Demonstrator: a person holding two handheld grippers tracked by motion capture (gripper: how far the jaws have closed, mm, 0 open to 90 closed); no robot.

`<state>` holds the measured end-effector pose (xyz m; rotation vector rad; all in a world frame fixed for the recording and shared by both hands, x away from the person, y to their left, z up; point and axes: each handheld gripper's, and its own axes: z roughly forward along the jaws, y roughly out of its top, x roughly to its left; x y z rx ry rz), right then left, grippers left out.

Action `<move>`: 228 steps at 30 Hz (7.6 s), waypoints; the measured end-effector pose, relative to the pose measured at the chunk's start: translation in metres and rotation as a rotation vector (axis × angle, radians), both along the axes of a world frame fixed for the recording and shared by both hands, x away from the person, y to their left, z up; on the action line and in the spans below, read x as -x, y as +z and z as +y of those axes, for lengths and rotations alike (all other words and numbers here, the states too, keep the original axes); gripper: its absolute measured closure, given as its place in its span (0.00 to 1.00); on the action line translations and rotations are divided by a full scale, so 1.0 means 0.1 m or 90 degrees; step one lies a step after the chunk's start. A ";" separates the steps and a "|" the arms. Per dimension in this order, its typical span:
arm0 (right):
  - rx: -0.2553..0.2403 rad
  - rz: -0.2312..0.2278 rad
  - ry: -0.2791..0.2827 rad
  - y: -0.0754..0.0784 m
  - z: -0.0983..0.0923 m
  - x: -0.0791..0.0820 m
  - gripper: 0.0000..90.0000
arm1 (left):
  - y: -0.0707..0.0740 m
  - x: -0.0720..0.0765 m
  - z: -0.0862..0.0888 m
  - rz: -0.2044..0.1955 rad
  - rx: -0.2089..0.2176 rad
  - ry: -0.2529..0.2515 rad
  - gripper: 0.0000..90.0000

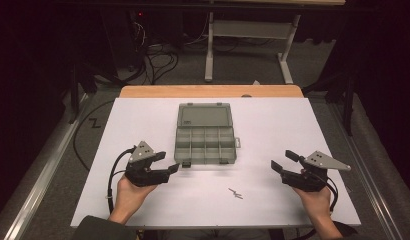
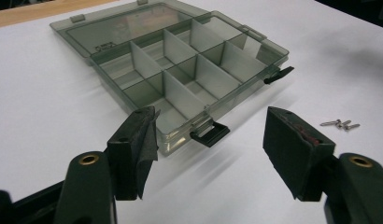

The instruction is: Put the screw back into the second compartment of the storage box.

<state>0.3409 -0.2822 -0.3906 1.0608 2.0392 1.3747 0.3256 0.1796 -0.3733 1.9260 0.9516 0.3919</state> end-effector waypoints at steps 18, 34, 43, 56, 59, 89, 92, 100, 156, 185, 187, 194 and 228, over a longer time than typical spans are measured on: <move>-0.006 0.006 -0.008 0.00 -0.04 0.01 0.37 | 0.05 -0.17 -0.48 0.021 -0.063 -0.069 0.42; -0.011 0.006 -0.009 0.00 -0.05 0.02 0.37 | 0.08 -0.30 -0.85 0.056 -0.099 -0.131 0.45; -0.013 0.008 -0.009 0.00 -0.05 0.02 0.37 | 0.05 -0.36 -1.06 0.097 -0.149 -0.153 0.45; -0.014 0.008 -0.008 0.00 -0.06 0.02 0.38 | 0.04 -0.38 -1.28 0.111 -0.190 -0.187 0.48; -0.016 0.008 -0.007 0.00 -0.06 0.02 0.38 | 0.02 -0.38 -1.33 0.112 -0.195 -0.197 0.48; -0.022 0.006 -0.010 0.01 -0.09 0.01 0.38 | -0.09 -0.38 -1.80 0.149 -0.303 -0.313 0.61; -0.021 0.007 -0.009 0.01 -0.09 0.02 0.39 | -0.12 -0.37 -1.84 0.155 -0.313 -0.323 0.63; -0.025 0.007 -0.011 0.01 -0.09 0.02 0.39 | -0.19 -0.37 -1.92 0.168 -0.333 -0.345 0.69; -0.025 0.008 -0.009 0.02 -0.11 0.02 0.40 | -0.28 -0.40 -2.03 0.177 -0.356 -0.361 0.92; -0.024 0.012 -0.013 0.02 -0.11 0.02 0.41 | -0.25 -0.40 -2.14 0.182 -0.411 -0.358 0.96; -0.024 0.012 -0.012 0.02 -0.11 0.02 0.41 | -0.25 -0.41 -2.15 0.187 -0.410 -0.358 0.94; -0.022 0.012 -0.011 0.02 -0.11 0.02 0.41 | -0.25 -0.41 -2.16 0.188 -0.415 -0.356 0.93; -0.028 -0.001 0.027 0.01 -0.08 0.10 0.35 | -0.14 -0.49 -1.97 0.200 -0.354 -0.333 0.97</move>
